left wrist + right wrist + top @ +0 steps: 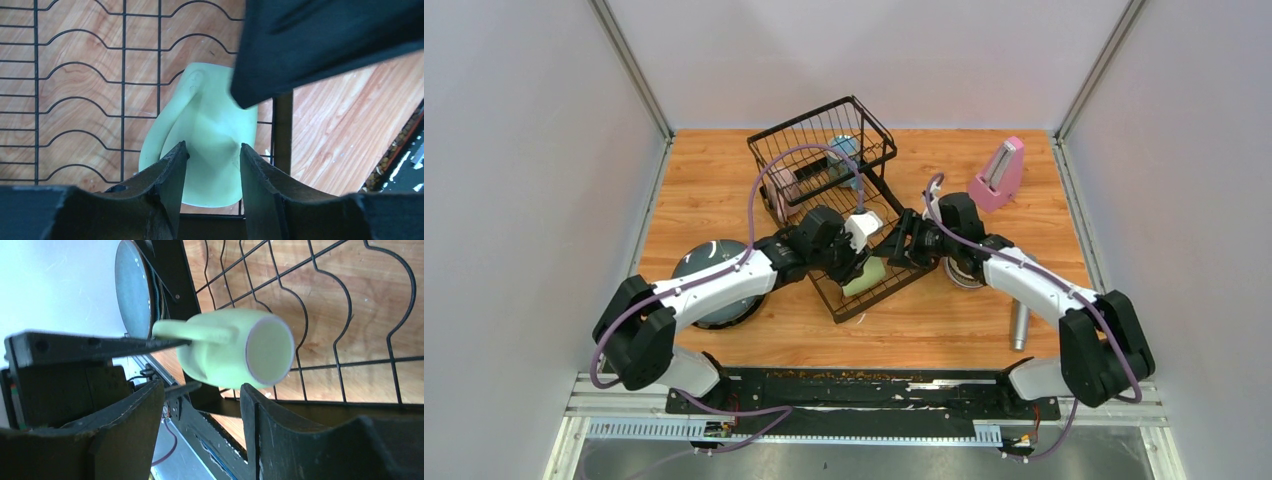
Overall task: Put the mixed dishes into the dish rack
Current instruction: Pick up the cup from the dish rack.
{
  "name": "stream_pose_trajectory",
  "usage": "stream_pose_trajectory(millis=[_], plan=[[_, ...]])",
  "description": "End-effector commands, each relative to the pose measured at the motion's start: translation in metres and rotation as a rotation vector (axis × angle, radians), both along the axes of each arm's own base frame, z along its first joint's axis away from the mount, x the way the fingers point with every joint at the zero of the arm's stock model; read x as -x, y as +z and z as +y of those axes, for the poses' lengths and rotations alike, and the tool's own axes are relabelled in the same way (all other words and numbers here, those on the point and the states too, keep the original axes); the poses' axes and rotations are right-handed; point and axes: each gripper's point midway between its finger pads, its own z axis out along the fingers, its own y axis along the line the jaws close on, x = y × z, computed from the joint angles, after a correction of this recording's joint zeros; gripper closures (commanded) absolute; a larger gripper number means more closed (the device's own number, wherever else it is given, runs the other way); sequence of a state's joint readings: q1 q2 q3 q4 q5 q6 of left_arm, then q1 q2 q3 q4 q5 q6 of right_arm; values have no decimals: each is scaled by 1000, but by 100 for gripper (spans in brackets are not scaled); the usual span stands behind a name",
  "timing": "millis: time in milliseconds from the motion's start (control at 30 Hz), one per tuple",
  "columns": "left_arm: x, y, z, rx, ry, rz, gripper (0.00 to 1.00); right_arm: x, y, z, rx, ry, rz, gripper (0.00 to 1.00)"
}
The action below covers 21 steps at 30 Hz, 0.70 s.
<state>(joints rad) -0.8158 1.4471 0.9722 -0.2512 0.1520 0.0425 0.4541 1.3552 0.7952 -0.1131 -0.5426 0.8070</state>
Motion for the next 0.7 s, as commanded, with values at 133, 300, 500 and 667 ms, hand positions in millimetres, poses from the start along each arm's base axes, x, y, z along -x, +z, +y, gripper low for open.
stream_pose_trajectory(millis=[133,300,500,667], plan=[[43,-13,-2,52,-85,154,52,-20,7,25,-20,-21,37,42],[49,-19,1,31,-103,175,53,-15,8,33,-26,-16,99,40],[51,-26,6,24,-83,173,56,-12,18,29,-37,-81,151,39],[49,-10,5,56,-78,142,53,-15,3,29,-4,-78,180,40]])
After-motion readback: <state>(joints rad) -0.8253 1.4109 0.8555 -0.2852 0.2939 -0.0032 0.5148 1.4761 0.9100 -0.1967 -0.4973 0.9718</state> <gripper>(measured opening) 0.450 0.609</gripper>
